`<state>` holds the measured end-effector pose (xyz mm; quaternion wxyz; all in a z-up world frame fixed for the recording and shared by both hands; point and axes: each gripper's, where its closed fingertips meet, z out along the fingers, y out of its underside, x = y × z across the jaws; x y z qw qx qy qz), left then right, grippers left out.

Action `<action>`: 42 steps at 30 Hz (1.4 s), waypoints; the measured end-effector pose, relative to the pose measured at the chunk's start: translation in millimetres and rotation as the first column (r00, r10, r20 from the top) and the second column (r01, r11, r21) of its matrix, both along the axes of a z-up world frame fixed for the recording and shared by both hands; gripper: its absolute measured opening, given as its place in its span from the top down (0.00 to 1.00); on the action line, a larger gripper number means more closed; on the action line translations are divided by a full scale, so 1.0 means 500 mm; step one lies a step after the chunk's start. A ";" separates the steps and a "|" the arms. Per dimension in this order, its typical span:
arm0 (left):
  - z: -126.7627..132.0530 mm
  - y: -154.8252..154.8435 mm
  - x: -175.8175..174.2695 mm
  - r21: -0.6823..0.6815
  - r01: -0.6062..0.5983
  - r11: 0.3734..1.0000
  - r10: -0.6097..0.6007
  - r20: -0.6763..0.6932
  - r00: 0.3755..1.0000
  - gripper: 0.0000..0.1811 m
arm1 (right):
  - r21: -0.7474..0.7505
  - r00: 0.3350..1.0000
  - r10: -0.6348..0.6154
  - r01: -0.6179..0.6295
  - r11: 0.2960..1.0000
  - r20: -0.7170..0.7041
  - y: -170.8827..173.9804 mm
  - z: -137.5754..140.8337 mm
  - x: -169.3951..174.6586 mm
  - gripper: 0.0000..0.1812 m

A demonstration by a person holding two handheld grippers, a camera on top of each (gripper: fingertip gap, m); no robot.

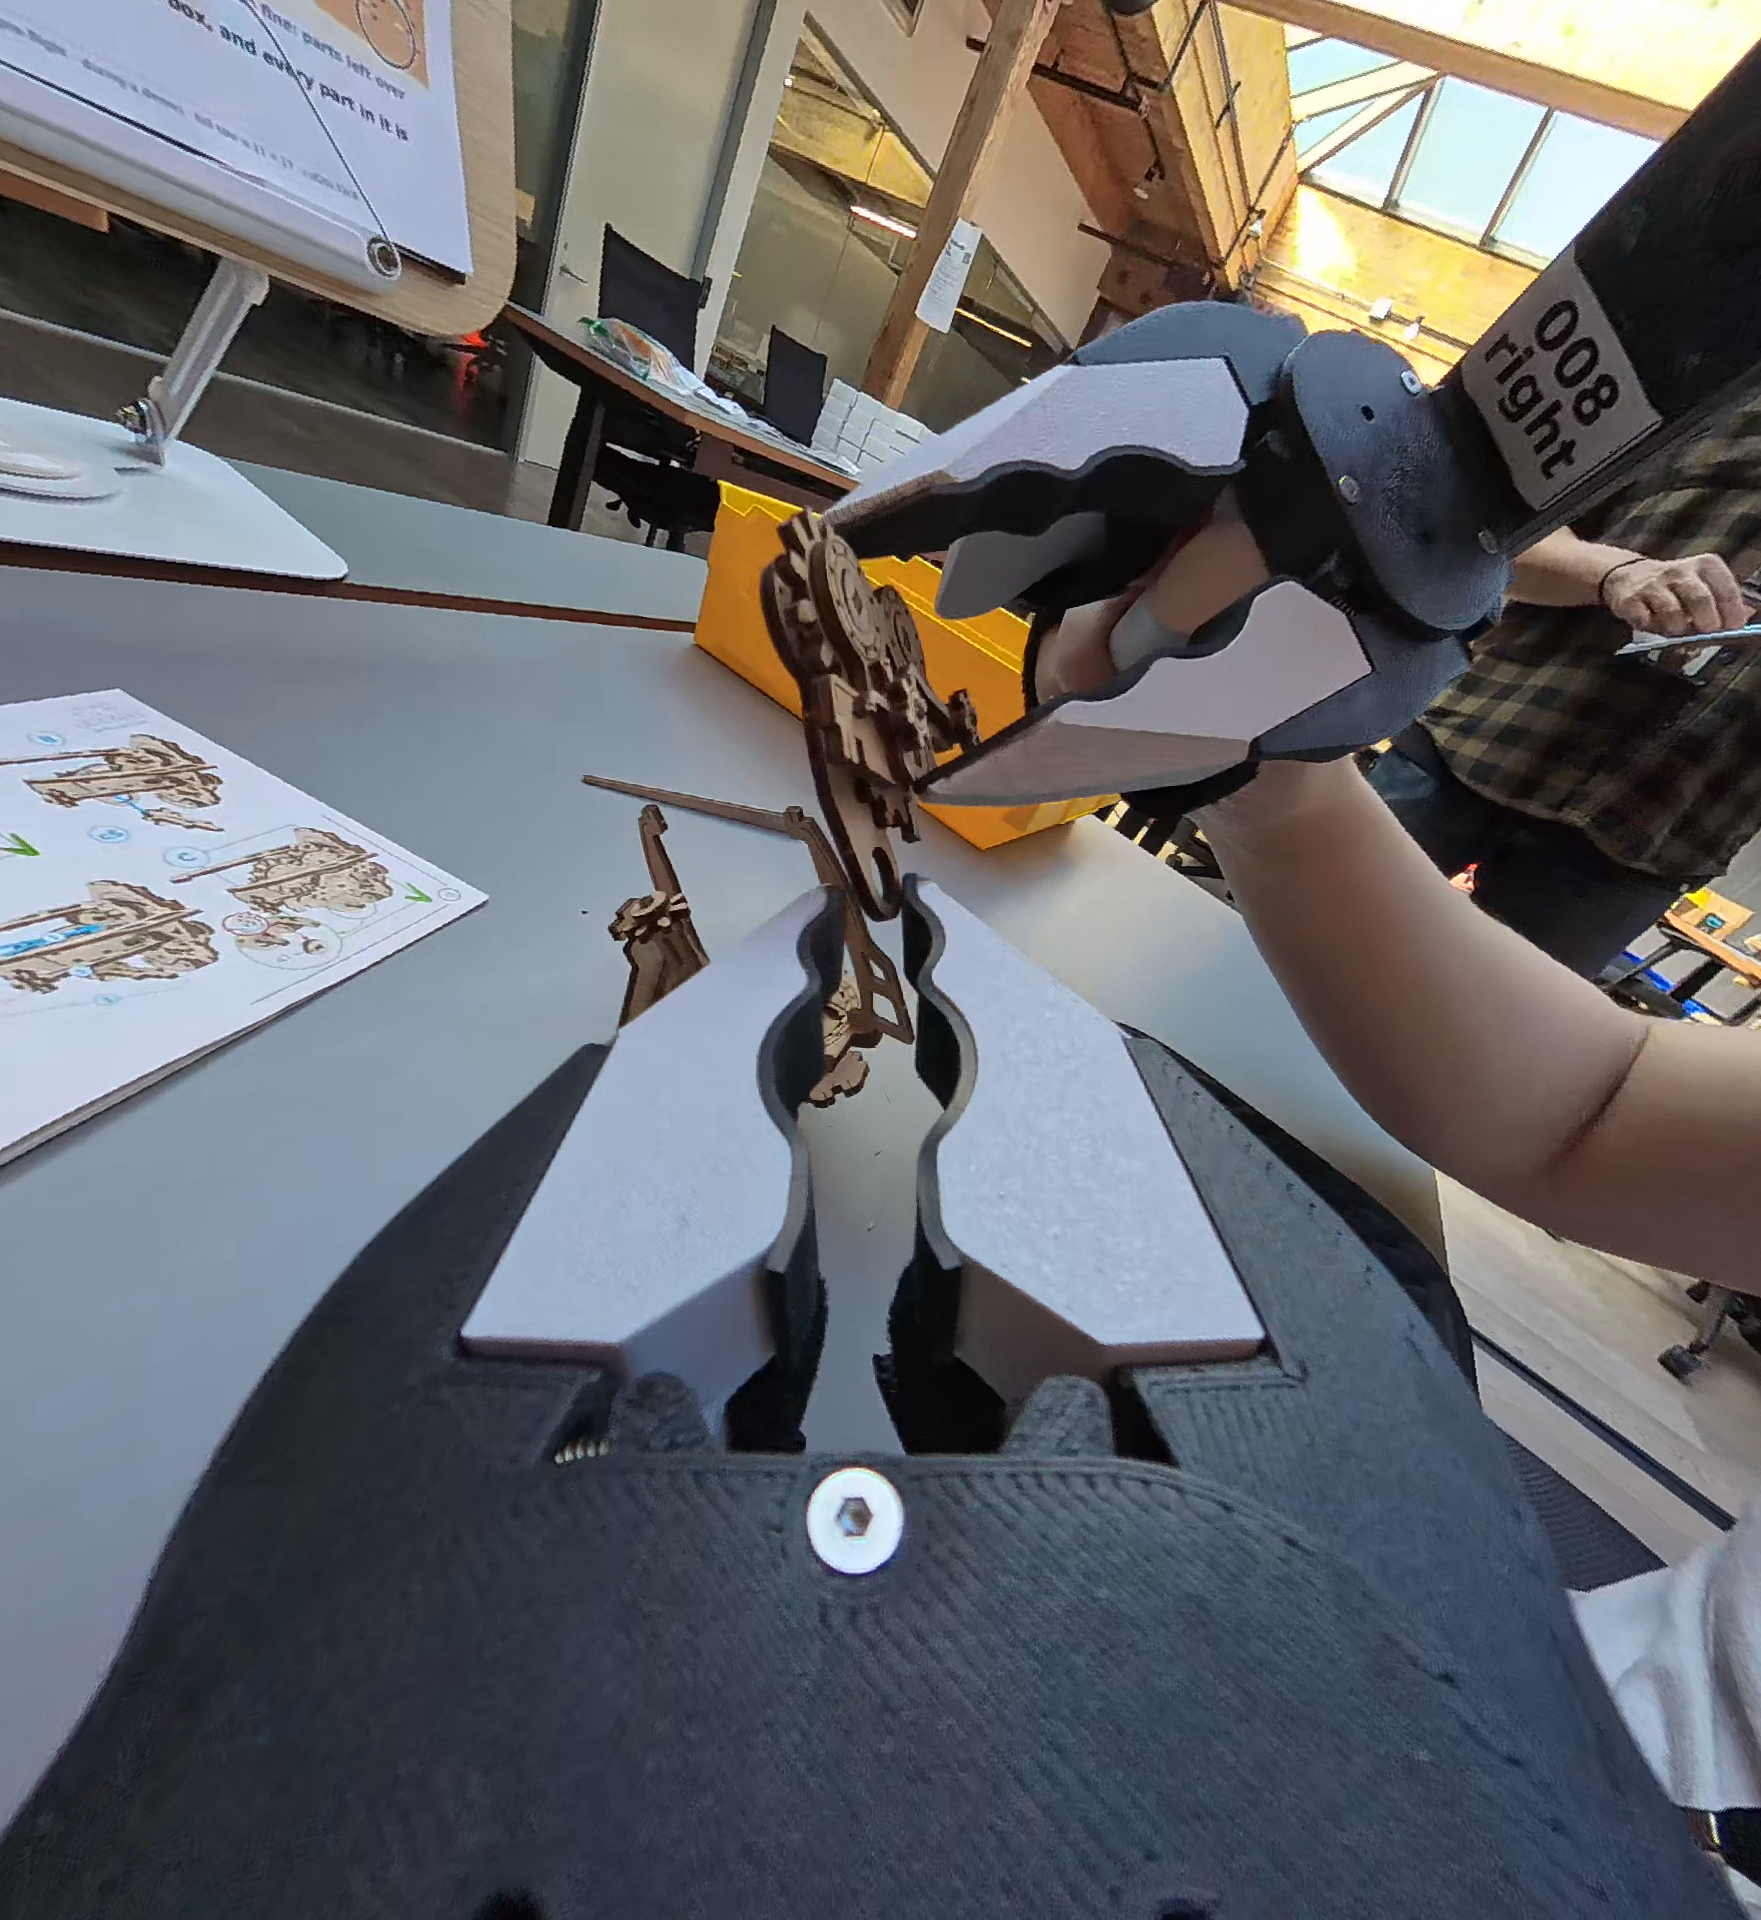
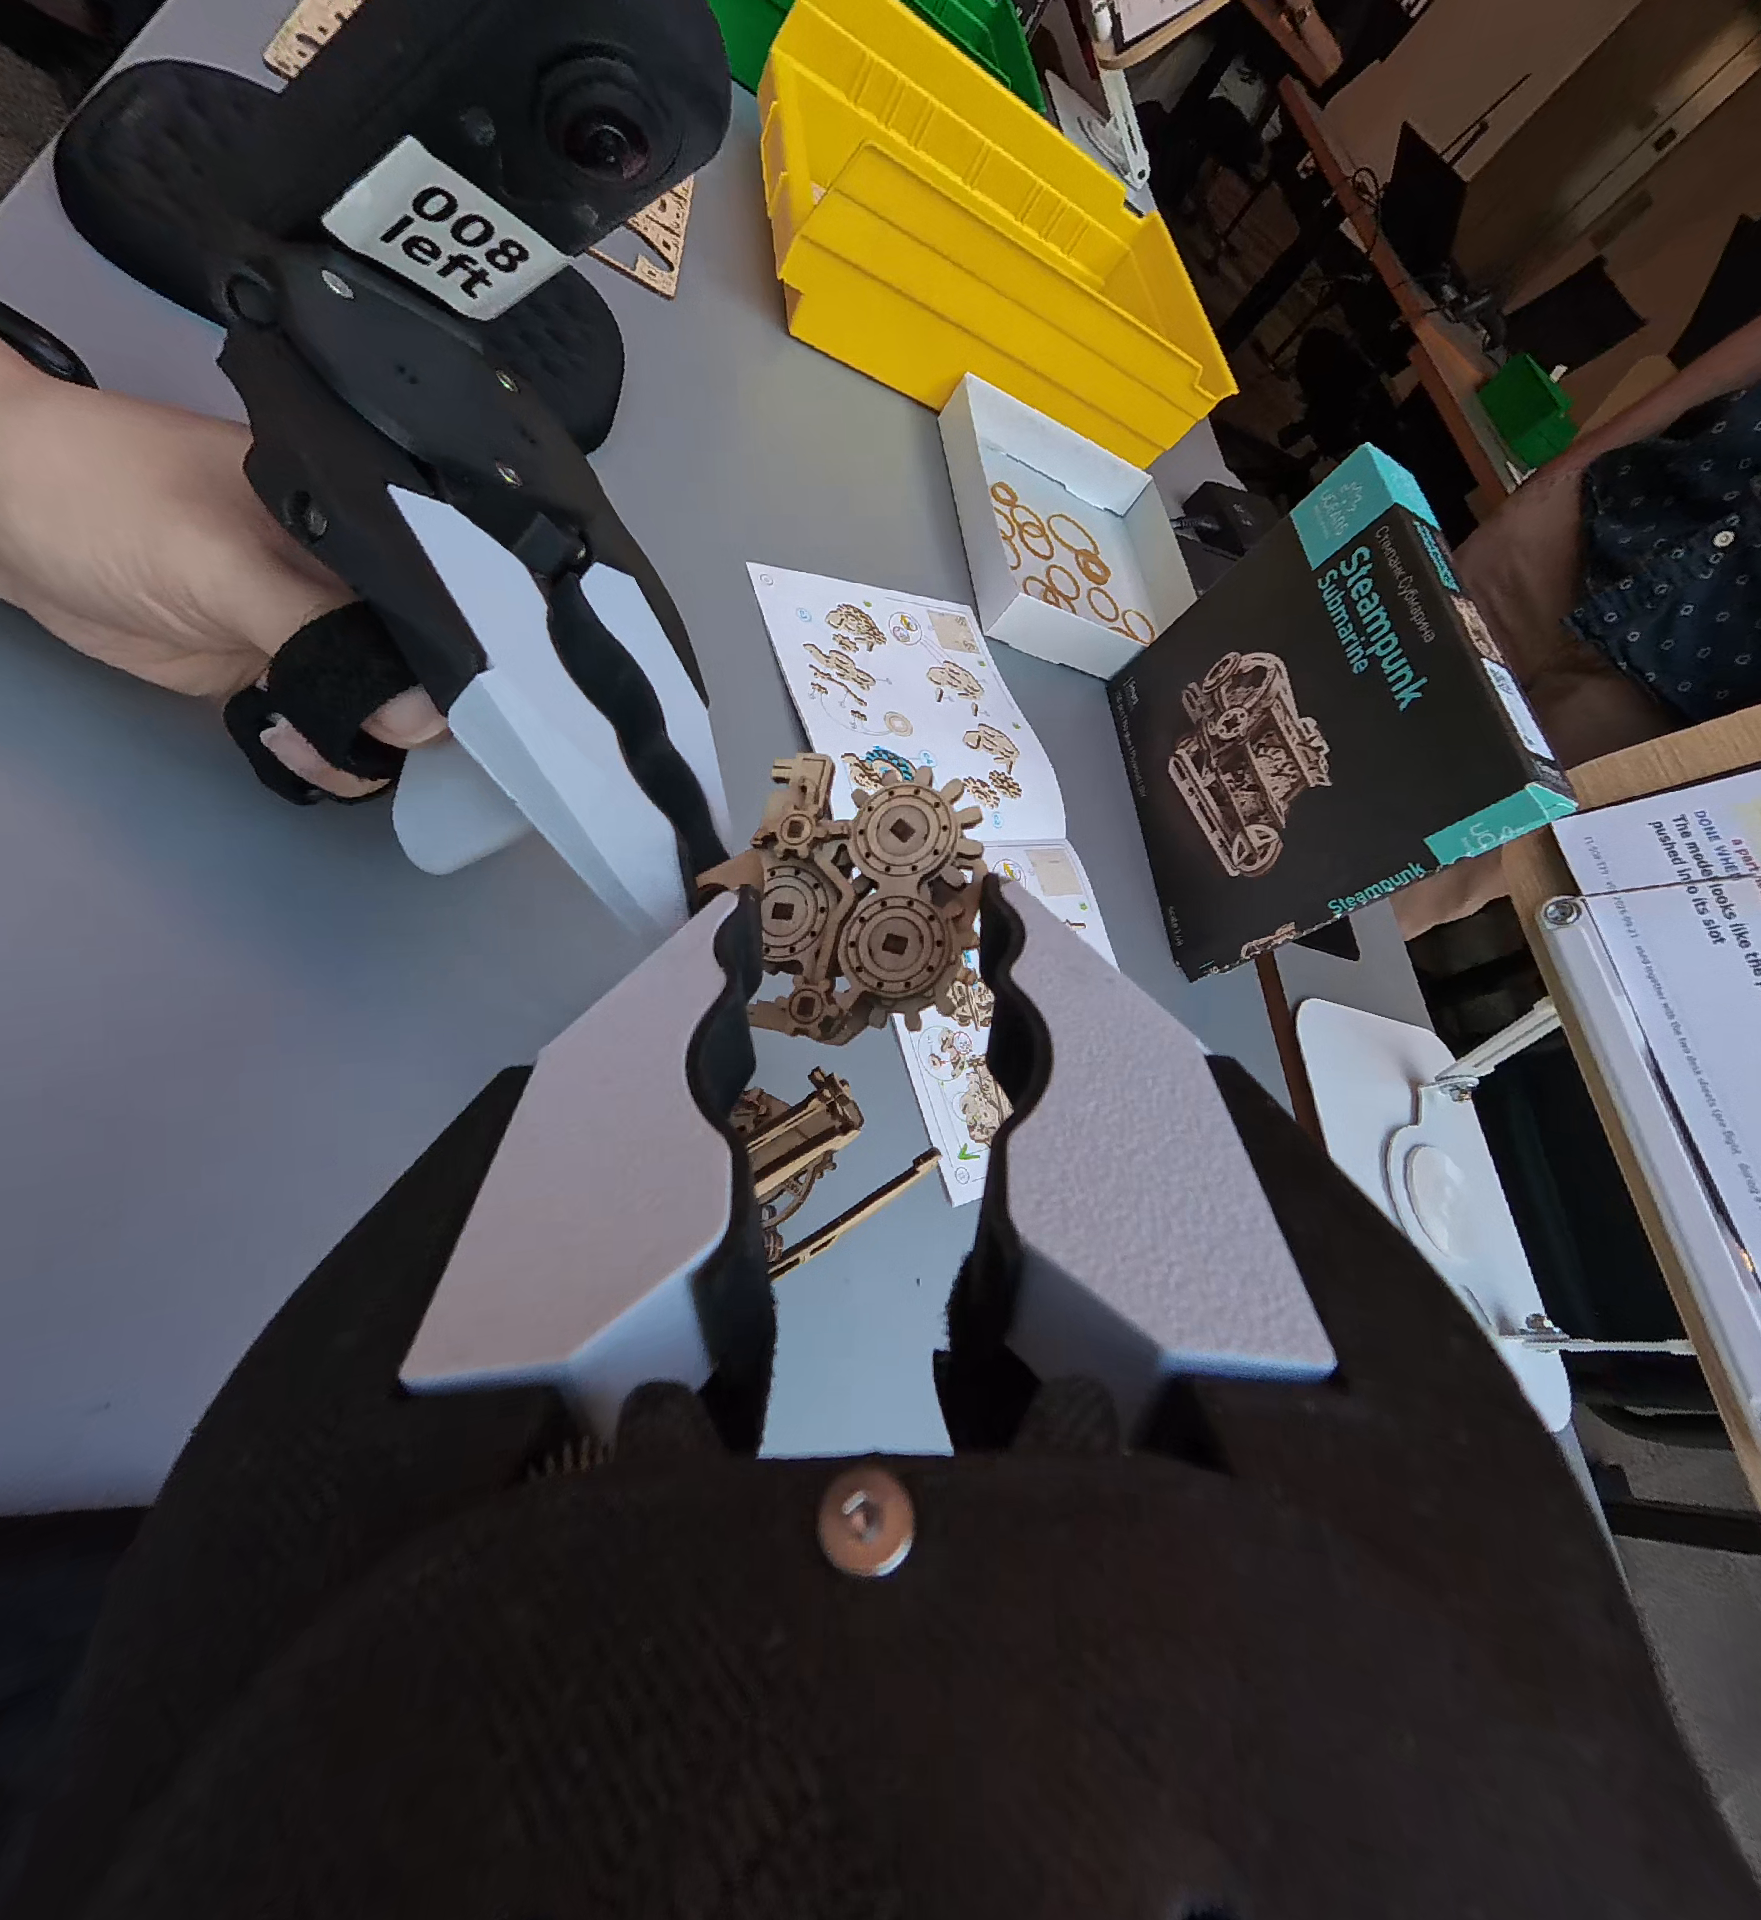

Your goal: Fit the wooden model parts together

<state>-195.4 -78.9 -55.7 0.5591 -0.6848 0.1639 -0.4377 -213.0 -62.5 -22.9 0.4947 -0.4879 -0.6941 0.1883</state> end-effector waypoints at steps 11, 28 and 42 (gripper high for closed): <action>-0.010 -0.022 0.022 -0.028 0.086 0.996 -0.086 0.008 0.996 0.99 | -0.064 0.999 -0.011 0.009 0.998 -0.039 -0.009 -0.019 0.027 0.77; -0.029 -0.085 0.053 -0.075 0.249 0.966 -0.249 0.005 0.969 1.00 | -0.702 0.988 0.143 -0.136 0.699 -0.048 -0.054 -0.007 0.106 0.72; -0.040 -0.107 0.078 -0.086 0.355 0.931 -0.361 -0.063 0.931 1.00 | -0.834 0.920 0.368 -0.095 0.543 0.135 -0.123 -0.047 0.111 0.91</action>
